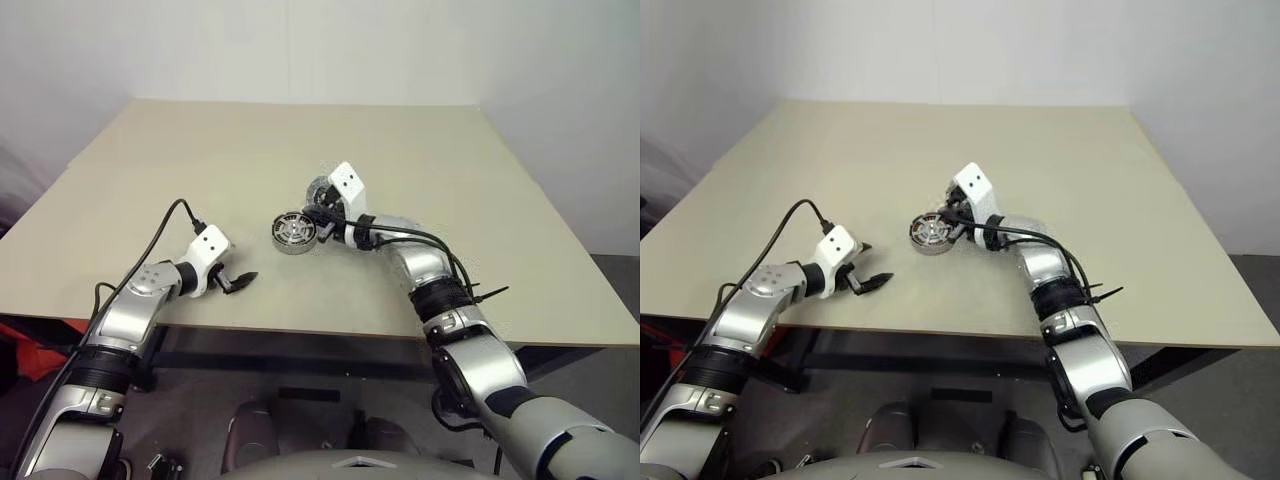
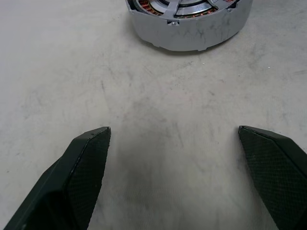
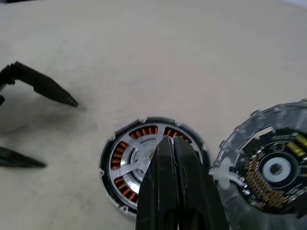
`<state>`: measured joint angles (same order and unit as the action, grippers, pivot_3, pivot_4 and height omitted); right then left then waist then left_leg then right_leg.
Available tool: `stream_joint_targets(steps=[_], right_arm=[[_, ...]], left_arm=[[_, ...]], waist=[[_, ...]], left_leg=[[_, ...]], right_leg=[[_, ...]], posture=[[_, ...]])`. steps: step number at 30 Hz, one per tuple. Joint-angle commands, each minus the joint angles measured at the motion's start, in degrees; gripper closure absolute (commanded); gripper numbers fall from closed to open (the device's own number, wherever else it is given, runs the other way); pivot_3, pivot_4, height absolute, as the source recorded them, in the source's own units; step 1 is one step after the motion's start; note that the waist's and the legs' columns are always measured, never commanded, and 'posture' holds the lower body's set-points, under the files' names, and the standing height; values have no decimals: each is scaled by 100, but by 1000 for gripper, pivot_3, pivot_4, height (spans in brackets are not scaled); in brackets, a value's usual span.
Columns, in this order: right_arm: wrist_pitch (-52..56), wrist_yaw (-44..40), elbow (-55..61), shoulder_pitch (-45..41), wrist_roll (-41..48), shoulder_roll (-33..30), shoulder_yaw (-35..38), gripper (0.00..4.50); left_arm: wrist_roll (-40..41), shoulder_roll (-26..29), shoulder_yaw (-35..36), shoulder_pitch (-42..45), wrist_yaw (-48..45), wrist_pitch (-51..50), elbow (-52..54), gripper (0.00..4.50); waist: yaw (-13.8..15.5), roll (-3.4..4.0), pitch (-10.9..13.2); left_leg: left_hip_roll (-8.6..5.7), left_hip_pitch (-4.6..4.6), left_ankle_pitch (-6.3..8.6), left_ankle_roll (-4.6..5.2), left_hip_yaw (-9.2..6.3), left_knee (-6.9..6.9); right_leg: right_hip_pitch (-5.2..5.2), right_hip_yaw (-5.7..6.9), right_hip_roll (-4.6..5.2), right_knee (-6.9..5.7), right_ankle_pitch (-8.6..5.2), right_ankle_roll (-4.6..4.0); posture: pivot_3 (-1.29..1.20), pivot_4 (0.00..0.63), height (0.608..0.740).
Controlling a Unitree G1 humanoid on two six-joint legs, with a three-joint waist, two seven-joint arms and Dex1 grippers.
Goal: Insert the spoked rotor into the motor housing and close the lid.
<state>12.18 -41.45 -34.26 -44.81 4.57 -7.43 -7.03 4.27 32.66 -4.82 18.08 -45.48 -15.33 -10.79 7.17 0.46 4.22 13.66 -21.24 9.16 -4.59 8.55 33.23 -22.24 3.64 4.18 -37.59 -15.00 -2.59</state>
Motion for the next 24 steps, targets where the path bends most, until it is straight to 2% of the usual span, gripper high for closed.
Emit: stream_joint_targets(steps=[1, 7, 17, 24], right_arm=[[55, -57, 425, -423, 382, -89, 381, 4483], [280, -18, 628, -872, 801, -213, 813, 4483], [-818, 983, -1919, -1464, 175, -577, 953, 4483], [-1082, 809, -2173, -1435, 135, -493, 928, 4483]], left_arm=[[-10, 77, 96, 38, 38, 52, 80, 0], [-8, 30, 61, 81, 37, 37, 56, 0], [-19, 11, 29, 112, 9, 53, 42, 0], [-24, 31, 45, 89, 20, 53, 62, 0]], waist=[[-3, 0, 0], [-2, 0, 0], [-1, -1, -1], [-3, 1, 0]], left_leg=[[0, 0, 0, 0, 0, 0], [0, 2, 0, 0, 0, -3], [-2, 4, -4, -7, 2, -2], [-3, -9, -2, -4, 3, 0]], right_leg=[[0, 0, 0, 0, 0, 0], [1, 0, 0, 1, 0, 0], [4, -1, 0, 1, 0, -1], [-6, -1, 1, 1, 0, -1]], posture=[[0, 0, 740], [0, 0, 740], [0, 0, 740], [0, 0, 740]])
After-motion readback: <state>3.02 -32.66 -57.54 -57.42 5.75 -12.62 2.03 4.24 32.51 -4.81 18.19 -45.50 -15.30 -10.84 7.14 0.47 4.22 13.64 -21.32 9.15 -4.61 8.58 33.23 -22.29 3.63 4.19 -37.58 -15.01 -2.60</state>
